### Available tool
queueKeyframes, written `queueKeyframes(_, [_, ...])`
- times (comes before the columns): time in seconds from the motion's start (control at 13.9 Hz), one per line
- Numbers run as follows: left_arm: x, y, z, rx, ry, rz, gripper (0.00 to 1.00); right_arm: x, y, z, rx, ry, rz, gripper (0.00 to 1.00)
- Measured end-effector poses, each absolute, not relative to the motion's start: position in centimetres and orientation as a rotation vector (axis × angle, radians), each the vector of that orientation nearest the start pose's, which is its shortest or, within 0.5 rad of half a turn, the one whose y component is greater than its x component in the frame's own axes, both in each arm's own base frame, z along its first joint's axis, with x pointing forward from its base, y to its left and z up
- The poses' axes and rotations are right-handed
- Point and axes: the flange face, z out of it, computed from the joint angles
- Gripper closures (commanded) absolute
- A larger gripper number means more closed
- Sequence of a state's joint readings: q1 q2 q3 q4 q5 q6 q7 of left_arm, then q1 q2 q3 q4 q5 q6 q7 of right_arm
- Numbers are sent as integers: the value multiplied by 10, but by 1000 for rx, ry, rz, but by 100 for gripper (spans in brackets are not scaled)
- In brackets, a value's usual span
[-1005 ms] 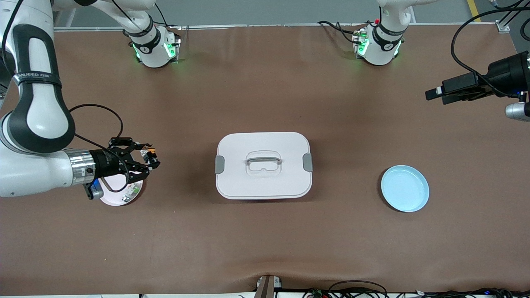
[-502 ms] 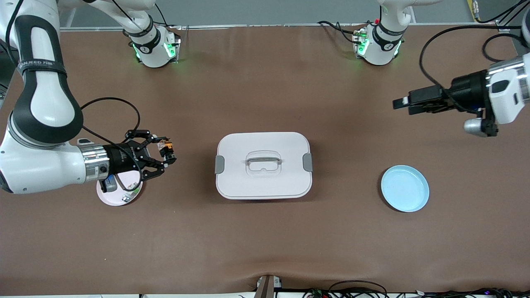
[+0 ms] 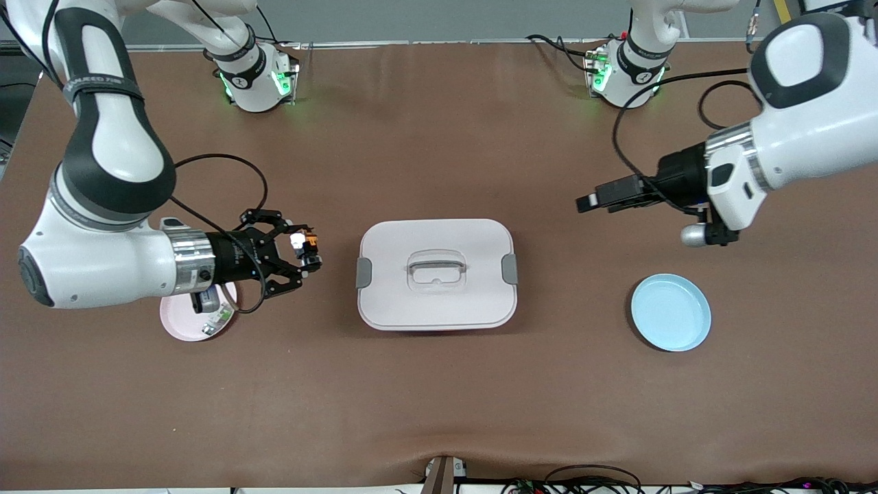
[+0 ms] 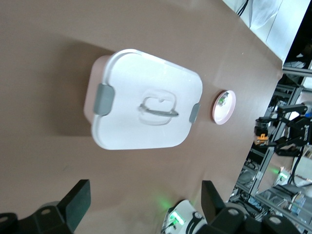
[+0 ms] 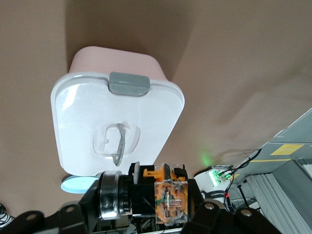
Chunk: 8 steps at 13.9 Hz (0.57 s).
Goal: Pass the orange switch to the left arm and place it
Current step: 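Lift the switch with the right gripper while the left gripper approaches, then carry the switch over the box while the left gripper meets it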
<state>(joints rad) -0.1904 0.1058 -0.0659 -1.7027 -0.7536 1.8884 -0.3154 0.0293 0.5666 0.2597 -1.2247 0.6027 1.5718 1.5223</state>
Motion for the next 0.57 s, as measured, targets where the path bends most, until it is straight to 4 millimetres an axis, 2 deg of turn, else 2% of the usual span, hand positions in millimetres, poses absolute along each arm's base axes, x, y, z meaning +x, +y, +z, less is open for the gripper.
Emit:
queueKeyframes(0.43, [568, -270, 542, 2367, 414, -136, 0, 664, 248, 466, -2052, 1694, 934, 100])
queueKeyframes(0.57, [561, -299, 538, 2364, 412, -126, 0, 662, 262, 467, -2036, 1713, 924, 100])
